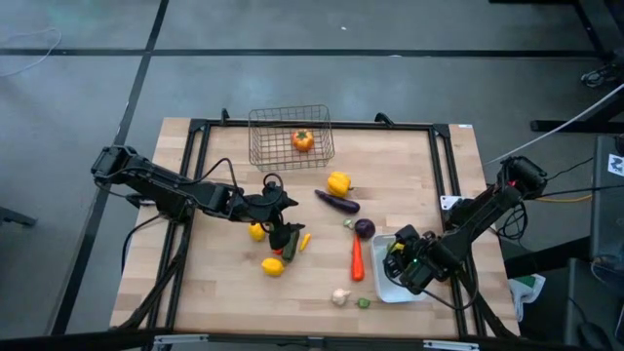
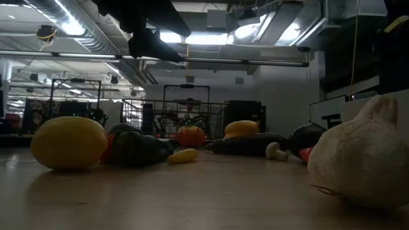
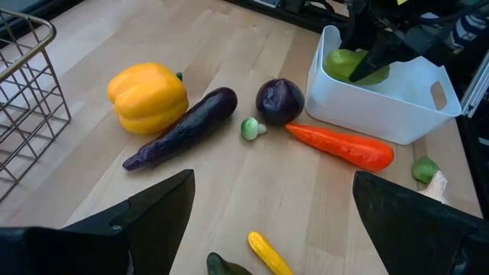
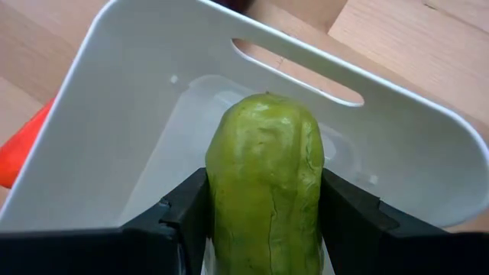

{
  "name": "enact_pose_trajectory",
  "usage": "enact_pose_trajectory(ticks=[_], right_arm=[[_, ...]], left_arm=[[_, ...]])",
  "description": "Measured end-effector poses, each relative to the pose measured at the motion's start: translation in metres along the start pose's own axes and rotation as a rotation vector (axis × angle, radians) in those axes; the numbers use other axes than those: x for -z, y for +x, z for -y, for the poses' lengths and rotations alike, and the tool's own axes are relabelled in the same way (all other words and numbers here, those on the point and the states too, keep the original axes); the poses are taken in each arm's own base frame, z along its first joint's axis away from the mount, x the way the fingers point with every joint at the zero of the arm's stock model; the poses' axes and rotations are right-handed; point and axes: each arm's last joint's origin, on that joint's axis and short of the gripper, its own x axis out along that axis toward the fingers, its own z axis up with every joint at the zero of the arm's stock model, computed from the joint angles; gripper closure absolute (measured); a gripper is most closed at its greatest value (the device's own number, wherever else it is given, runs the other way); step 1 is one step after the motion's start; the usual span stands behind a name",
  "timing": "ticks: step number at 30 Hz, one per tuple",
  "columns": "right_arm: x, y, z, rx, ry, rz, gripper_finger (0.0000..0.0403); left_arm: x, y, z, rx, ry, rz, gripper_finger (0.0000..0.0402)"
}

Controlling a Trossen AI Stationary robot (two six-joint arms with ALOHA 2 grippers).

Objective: Sort produce into baskets
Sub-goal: Put the chayote into the white bin, then put the eggplant into the white bin

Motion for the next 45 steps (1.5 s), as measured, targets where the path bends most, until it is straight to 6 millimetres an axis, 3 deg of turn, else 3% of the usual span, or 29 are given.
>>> enact_pose_trajectory(ticks=[30,45], right_arm=[[0.0029,-0.0003,0.001,0.03,0.025,-0.103,0.0204],[0.0029,-0.0004,0.0008,0.028,0.025,-0.103,0.0054]], left_arm=[[0.0,0.0,0.0,0.0,0.033,0.0,0.005],[-0.0065,-0.0003,0.0028,0.019,0.05,0.068,0.005]])
